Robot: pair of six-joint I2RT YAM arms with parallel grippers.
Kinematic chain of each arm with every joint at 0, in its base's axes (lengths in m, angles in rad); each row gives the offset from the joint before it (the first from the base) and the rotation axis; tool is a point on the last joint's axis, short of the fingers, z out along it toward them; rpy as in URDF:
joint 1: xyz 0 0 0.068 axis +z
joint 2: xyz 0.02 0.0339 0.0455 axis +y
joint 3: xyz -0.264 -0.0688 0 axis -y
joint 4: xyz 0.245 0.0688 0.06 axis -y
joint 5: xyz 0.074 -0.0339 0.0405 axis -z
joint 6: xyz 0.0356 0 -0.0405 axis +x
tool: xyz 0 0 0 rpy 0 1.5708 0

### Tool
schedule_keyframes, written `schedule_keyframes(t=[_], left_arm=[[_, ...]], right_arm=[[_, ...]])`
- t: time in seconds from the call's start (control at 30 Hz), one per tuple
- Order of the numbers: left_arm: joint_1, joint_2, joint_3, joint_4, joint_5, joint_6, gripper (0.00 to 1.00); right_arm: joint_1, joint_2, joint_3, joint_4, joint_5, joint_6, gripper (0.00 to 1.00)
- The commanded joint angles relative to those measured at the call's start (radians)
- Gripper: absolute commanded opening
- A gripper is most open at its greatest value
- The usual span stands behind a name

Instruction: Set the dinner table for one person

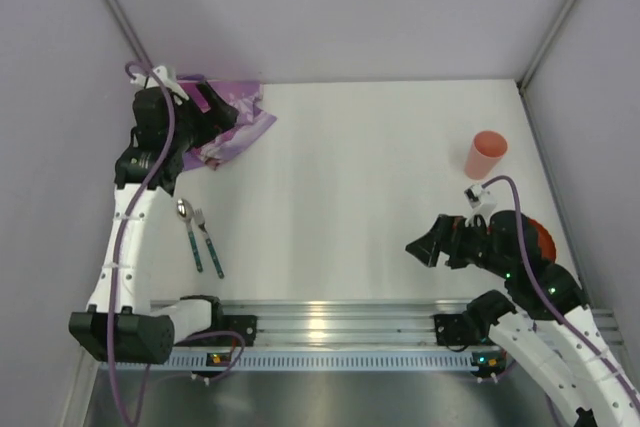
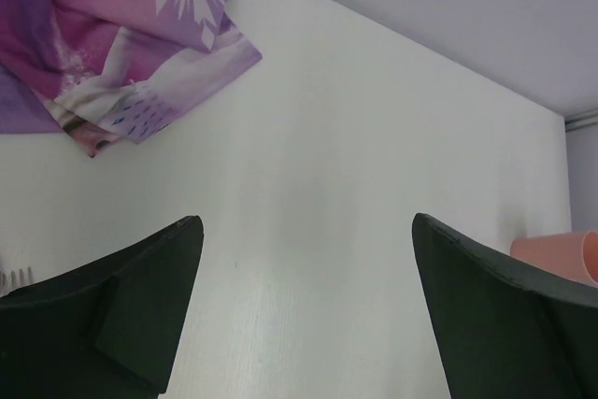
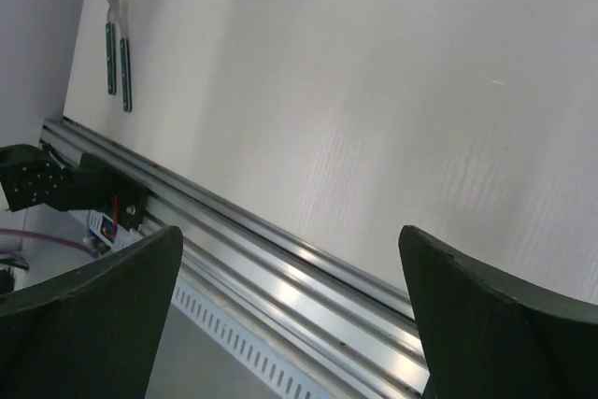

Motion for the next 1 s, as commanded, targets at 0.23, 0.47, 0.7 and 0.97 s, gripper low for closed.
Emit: schedule_keyframes(t=[0.23, 0.47, 0.7, 0.97], left_arm=[[-0.038, 0.445, 0.136, 0.034, 0.012, -0.064, 0.99], [-0.141, 0.885, 0.595, -0.145, -0.25, 0.088, 0.99], [-0.155, 1.218, 0.993, -0.233, -0.37, 0.188, 0.98], [-0.121, 1.401, 1.076, -0.231, -0.396, 0.195, 0.93]], right_arm=[[-0.002, 0.015, 0.075, -0.125, 0.095, -0.047, 1.0], [-0.001, 0.074, 0.077, -0.137, 0.177, -0.034, 1.0], [-0.004, 0.223, 0.082, -0.075, 0.239, 0.0, 1.0], [-0.002, 0.445, 0.152, 0.037, 0.247, 0.022, 1.0]])
